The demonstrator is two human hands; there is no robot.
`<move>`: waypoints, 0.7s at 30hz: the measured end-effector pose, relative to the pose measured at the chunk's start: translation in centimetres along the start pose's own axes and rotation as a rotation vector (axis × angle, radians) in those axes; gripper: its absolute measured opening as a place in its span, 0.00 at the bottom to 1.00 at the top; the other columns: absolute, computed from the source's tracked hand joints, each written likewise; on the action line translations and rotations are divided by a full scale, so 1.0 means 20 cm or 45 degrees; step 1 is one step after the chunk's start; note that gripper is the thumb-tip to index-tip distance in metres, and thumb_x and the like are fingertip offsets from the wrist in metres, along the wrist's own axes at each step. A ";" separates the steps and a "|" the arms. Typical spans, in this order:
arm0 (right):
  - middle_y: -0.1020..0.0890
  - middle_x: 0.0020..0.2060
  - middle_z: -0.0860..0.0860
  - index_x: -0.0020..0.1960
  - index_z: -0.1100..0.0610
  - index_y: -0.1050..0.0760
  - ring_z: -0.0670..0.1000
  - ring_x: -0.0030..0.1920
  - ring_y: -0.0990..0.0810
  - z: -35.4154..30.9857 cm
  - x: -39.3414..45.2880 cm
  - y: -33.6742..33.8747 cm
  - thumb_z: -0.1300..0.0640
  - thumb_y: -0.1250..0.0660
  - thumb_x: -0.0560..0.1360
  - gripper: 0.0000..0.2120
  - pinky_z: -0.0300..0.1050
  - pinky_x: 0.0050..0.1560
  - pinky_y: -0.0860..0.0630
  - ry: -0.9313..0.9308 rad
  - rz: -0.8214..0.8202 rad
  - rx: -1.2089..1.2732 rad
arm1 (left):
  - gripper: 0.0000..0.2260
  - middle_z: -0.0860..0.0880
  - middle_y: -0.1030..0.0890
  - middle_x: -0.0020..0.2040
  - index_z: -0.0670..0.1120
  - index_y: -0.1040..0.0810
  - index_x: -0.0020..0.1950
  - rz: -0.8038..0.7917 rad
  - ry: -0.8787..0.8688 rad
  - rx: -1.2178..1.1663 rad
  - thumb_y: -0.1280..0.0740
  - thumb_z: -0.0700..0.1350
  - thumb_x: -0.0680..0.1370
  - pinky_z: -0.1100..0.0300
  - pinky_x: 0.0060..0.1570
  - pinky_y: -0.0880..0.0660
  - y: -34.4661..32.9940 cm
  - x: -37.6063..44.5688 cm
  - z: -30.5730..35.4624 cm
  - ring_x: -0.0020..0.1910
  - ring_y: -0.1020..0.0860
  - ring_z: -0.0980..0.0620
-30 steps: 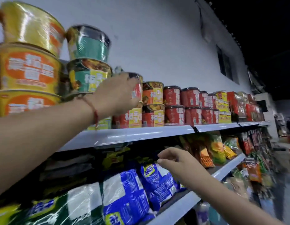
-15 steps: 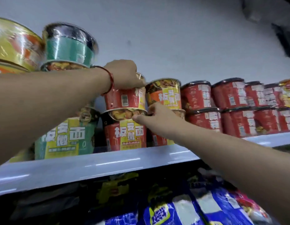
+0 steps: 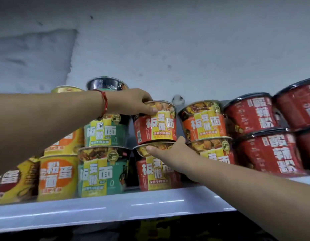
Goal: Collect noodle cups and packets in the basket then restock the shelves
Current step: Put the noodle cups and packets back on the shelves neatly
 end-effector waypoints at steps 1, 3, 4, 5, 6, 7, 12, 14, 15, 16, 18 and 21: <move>0.28 0.67 0.56 0.74 0.57 0.50 0.58 0.64 0.26 0.00 0.01 0.00 0.32 0.29 0.67 0.50 0.56 0.64 0.26 0.000 0.027 0.006 | 0.18 0.53 0.19 0.50 0.51 0.25 0.60 -0.020 0.010 0.009 0.33 0.61 0.76 0.58 0.49 0.24 0.00 0.00 0.00 0.49 0.21 0.54; 0.27 0.65 0.55 0.71 0.57 0.44 0.58 0.62 0.24 0.01 0.00 0.01 0.31 0.30 0.67 0.46 0.54 0.59 0.24 0.006 0.081 -0.065 | 0.19 0.52 0.20 0.52 0.50 0.26 0.63 -0.045 0.021 0.056 0.34 0.60 0.77 0.57 0.52 0.24 -0.01 0.01 0.02 0.52 0.21 0.52; 0.26 0.63 0.55 0.69 0.57 0.42 0.57 0.60 0.23 0.02 0.01 0.01 0.30 0.31 0.67 0.44 0.53 0.57 0.23 0.025 0.107 -0.130 | 0.19 0.52 0.21 0.53 0.50 0.27 0.64 -0.063 0.026 0.080 0.35 0.59 0.78 0.57 0.52 0.25 -0.01 0.01 0.02 0.53 0.22 0.51; 0.25 0.61 0.54 0.67 0.56 0.40 0.57 0.58 0.22 0.02 0.01 0.02 0.28 0.32 0.67 0.43 0.52 0.55 0.22 0.052 0.134 -0.186 | 0.19 0.52 0.21 0.54 0.50 0.28 0.65 -0.089 0.028 0.108 0.36 0.59 0.79 0.57 0.53 0.26 -0.01 0.01 0.02 0.53 0.22 0.51; 0.23 0.59 0.54 0.65 0.55 0.39 0.56 0.56 0.21 0.03 0.01 0.02 0.27 0.33 0.66 0.42 0.53 0.54 0.21 0.082 0.163 -0.218 | 0.19 0.51 0.21 0.56 0.50 0.29 0.66 -0.123 0.031 0.136 0.37 0.58 0.79 0.56 0.54 0.27 -0.02 0.02 0.01 0.54 0.23 0.51; 0.22 0.57 0.53 0.64 0.54 0.38 0.55 0.54 0.20 0.04 0.01 0.02 0.25 0.33 0.65 0.41 0.54 0.53 0.20 0.112 0.199 -0.230 | 0.19 0.51 0.22 0.59 0.50 0.30 0.67 -0.157 0.036 0.155 0.37 0.58 0.80 0.55 0.55 0.26 -0.02 0.02 0.00 0.55 0.23 0.50; 0.21 0.54 0.51 0.61 0.51 0.37 0.54 0.51 0.19 0.06 0.00 0.03 0.22 0.35 0.62 0.42 0.55 0.49 0.19 0.168 0.306 -0.255 | 0.17 0.48 0.22 0.61 0.51 0.30 0.65 -0.220 0.090 0.055 0.34 0.55 0.79 0.51 0.59 0.24 -0.02 0.03 -0.07 0.57 0.22 0.48; 0.22 0.53 0.49 0.61 0.50 0.38 0.53 0.50 0.19 0.06 0.00 0.02 0.22 0.37 0.63 0.39 0.53 0.49 0.18 0.204 0.303 -0.271 | 0.18 0.48 0.21 0.59 0.50 0.30 0.64 -0.224 0.066 0.005 0.34 0.57 0.78 0.51 0.59 0.24 -0.02 0.05 -0.07 0.55 0.22 0.49; 0.22 0.52 0.49 0.60 0.49 0.39 0.52 0.50 0.19 0.06 -0.01 0.02 0.23 0.38 0.65 0.37 0.51 0.48 0.18 0.221 0.298 -0.287 | 0.21 0.48 0.21 0.58 0.50 0.30 0.64 -0.223 0.052 0.001 0.35 0.60 0.77 0.51 0.58 0.24 -0.02 0.06 -0.06 0.55 0.22 0.49; 0.22 0.52 0.48 0.60 0.49 0.40 0.51 0.49 0.19 0.07 -0.01 0.01 0.24 0.39 0.67 0.35 0.49 0.47 0.19 0.232 0.293 -0.303 | 0.23 0.49 0.22 0.57 0.51 0.30 0.65 -0.219 0.036 0.015 0.36 0.63 0.76 0.51 0.58 0.25 -0.01 0.06 -0.06 0.55 0.22 0.49; 0.21 0.51 0.47 0.60 0.49 0.40 0.50 0.48 0.20 0.07 -0.01 0.01 0.27 0.41 0.71 0.30 0.45 0.43 0.22 0.256 0.286 -0.323 | 0.26 0.52 0.22 0.56 0.52 0.30 0.66 -0.209 0.000 0.060 0.36 0.67 0.74 0.53 0.58 0.25 -0.03 0.07 -0.05 0.54 0.22 0.51; 0.22 0.50 0.47 0.65 0.48 0.42 0.50 0.47 0.21 0.08 -0.01 0.01 0.30 0.45 0.75 0.28 0.45 0.42 0.25 0.273 0.274 -0.338 | 0.25 0.53 0.19 0.54 0.52 0.28 0.65 -0.192 -0.044 0.065 0.33 0.64 0.73 0.55 0.56 0.23 -0.08 0.07 -0.07 0.51 0.20 0.54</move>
Point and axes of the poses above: each hand's wrist, its own x-axis towards the middle knuckle, its own y-axis out of the back of the hand, z = x × y, the point moved 3 cm from there along x, towards the middle knuckle
